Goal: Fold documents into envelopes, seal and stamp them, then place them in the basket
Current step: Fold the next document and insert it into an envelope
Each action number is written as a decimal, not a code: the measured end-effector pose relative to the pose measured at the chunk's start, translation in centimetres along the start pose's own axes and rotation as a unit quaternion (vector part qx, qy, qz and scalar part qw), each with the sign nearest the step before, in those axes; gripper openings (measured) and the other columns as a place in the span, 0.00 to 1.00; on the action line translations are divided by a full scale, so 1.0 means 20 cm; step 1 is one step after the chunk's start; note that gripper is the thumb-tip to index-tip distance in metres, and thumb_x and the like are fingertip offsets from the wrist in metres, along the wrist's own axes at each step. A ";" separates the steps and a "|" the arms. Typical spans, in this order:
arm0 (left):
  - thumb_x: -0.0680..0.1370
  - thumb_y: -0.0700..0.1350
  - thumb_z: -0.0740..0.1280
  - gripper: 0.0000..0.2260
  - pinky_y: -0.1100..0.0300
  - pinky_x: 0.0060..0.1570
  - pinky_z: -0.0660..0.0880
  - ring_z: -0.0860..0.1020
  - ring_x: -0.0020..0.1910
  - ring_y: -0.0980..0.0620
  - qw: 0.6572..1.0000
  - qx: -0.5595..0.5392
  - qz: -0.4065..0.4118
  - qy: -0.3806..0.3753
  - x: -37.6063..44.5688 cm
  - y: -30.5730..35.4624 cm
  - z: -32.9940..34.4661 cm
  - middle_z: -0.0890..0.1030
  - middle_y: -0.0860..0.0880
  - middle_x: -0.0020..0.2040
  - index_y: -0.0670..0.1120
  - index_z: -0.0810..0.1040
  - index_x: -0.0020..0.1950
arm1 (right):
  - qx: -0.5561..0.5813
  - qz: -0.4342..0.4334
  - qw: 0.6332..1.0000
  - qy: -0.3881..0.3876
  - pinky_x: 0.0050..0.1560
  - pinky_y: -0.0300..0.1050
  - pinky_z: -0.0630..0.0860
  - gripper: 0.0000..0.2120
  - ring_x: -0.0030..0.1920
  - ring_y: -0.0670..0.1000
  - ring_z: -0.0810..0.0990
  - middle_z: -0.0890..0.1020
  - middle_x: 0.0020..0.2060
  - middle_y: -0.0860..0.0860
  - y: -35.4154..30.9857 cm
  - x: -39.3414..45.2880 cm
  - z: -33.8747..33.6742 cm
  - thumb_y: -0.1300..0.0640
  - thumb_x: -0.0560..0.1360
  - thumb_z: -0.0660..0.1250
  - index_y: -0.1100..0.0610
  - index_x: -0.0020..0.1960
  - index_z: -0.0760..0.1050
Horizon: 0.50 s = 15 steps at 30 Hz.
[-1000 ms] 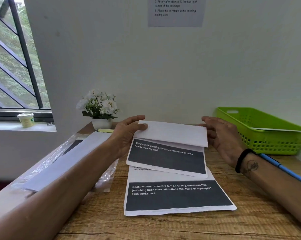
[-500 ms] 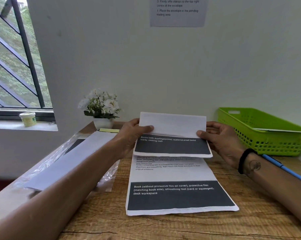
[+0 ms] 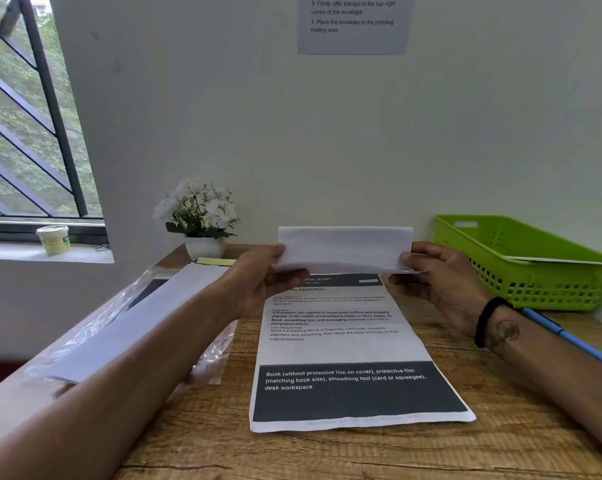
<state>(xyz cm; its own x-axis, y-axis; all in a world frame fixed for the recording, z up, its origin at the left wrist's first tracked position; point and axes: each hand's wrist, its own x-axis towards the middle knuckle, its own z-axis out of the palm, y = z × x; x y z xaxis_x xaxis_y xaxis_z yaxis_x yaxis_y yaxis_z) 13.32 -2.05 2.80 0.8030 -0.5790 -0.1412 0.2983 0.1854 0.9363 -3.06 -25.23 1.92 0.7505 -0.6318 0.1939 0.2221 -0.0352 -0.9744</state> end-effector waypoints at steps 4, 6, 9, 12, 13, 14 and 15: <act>0.86 0.51 0.64 0.16 0.55 0.36 0.85 0.87 0.37 0.44 0.999 -0.036 -0.009 -0.011 0.01 0.02 -0.02 0.86 0.33 0.47 0.38 0.75 0.62 | 0.031 0.025 0.999 0.002 0.34 0.45 0.84 0.07 0.35 0.56 0.85 0.86 0.41 0.60 -0.02 0.00 0.01 0.68 0.79 0.66 0.62 0.53 0.81; 0.86 0.54 0.62 0.20 0.53 0.38 0.86 0.87 0.38 0.42 0.999 -0.047 -0.014 -0.013 0.01 0.02 -0.02 0.86 0.32 0.51 0.35 0.76 0.62 | 0.056 0.032 0.998 0.005 0.38 0.48 0.85 0.07 0.37 0.57 0.85 0.85 0.42 0.60 -0.02 0.00 0.01 0.67 0.80 0.65 0.63 0.52 0.81; 0.86 0.55 0.63 0.22 0.53 0.38 0.86 0.87 0.40 0.40 0.999 -0.049 -0.014 -0.012 0.01 0.02 -0.02 0.85 0.31 0.54 0.35 0.76 0.61 | 0.093 0.034 0.995 0.000 0.48 0.55 0.83 0.10 0.41 0.59 0.84 0.83 0.44 0.61 -0.02 0.01 0.02 0.62 0.81 0.61 0.66 0.49 0.79; 0.84 0.55 0.66 0.21 0.53 0.39 0.86 0.87 0.44 0.40 1.000 -0.025 0.002 -0.012 0.02 0.01 -0.03 0.85 0.33 0.54 0.35 0.78 0.58 | 0.114 0.033 0.993 -0.001 0.49 0.57 0.83 0.12 0.41 0.60 0.85 0.83 0.43 0.60 -0.02 0.02 0.01 0.56 0.82 0.63 0.64 0.46 0.78; 0.83 0.54 0.68 0.20 0.54 0.39 0.86 0.87 0.45 0.41 1.000 -0.007 0.018 -0.014 0.02 0.01 -0.03 0.85 0.33 0.54 0.36 0.80 0.57 | 0.103 0.030 0.994 0.002 0.48 0.55 0.84 0.14 0.41 0.59 0.85 0.84 0.42 0.60 -0.02 0.03 0.01 0.55 0.82 0.65 0.65 0.45 0.79; 0.81 0.52 0.71 0.18 0.55 0.40 0.85 0.87 0.46 0.41 0.999 0.016 0.038 -0.014 0.03 0.00 -0.03 0.85 0.34 0.55 0.36 0.81 0.56 | 0.085 0.022 0.996 0.008 0.47 0.54 0.83 0.14 0.41 0.59 0.85 0.85 0.42 0.59 -0.02 0.02 0.00 0.55 0.81 0.67 0.65 0.44 0.80; 0.80 0.48 0.73 0.16 0.56 0.42 0.85 0.87 0.47 0.41 0.997 0.040 0.061 -0.013 0.03 0.00 -0.03 0.84 0.35 0.56 0.36 0.81 0.57 | 0.053 0.003 0.998 0.017 0.47 0.52 0.83 0.13 0.41 0.58 0.84 0.85 0.42 0.60 -0.01 0.03 0.00 0.56 0.80 0.70 0.65 0.43 0.81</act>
<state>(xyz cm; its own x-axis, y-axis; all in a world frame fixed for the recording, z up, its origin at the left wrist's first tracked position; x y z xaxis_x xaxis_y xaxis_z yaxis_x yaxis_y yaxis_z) 14.07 -1.85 2.51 0.8162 -0.5774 -0.0178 0.1567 0.1916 0.9689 -2.66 -25.55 2.15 0.7311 -0.6574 0.1824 0.2843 0.0505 -0.9574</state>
